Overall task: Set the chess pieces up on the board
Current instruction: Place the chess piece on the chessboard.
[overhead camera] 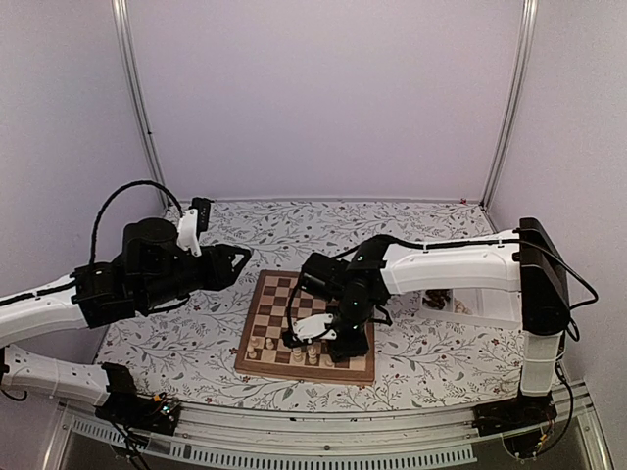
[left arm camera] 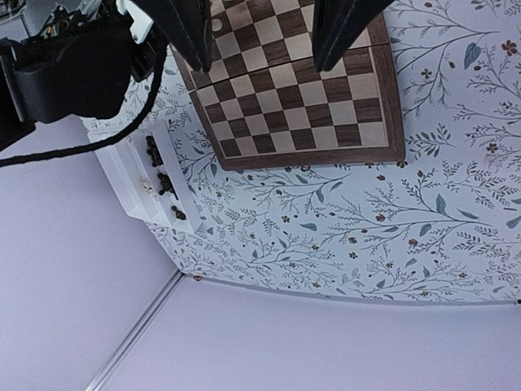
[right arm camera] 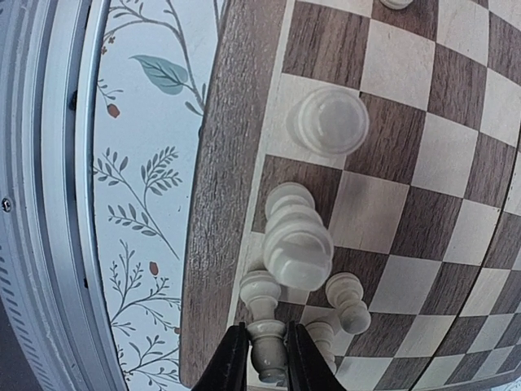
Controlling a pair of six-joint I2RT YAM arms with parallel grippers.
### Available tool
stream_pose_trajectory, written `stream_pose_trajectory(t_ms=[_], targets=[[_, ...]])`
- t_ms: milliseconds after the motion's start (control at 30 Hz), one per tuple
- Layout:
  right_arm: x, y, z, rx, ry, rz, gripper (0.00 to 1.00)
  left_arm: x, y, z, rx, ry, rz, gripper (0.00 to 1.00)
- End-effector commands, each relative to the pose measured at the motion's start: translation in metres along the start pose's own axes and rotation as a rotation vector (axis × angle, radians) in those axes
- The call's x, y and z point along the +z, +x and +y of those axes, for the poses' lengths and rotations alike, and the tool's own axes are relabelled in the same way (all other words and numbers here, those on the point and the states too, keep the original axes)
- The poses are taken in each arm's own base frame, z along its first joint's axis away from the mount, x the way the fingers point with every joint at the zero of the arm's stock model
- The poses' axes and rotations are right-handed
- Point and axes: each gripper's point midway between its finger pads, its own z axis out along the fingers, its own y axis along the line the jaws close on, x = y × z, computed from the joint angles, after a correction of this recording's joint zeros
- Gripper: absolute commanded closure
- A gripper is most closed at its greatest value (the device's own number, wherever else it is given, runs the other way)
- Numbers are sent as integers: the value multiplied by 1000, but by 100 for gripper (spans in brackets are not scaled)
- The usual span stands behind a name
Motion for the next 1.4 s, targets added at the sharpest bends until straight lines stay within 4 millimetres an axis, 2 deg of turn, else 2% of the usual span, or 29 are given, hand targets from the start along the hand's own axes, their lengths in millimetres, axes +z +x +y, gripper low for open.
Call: stream_pose_trajectory(t_ms=[0,267,600,967,1033,1133,1367], targets=[[0,-9,-1,-4,13,-14,79,0,0,4,-19,6,-9,56],[0,-13,2,-11,7,-19,76,0,2,3,-24,13,-2,57],[-4,-20,2,-17,5,-38,87,0,5,3,-31,21,2,56],[0,-22,1,-16,0,-38,87,1,7,4,-33,22,6,57],[2,-21,2,-13,-4,-33,84,1,8,4,-33,22,8,56],[2,-22,2,-10,-5,-39,75,1,9,4,-35,23,10,56],[-10,-24,2,-11,7,-50,68,2,8,3,-33,26,13,57]])
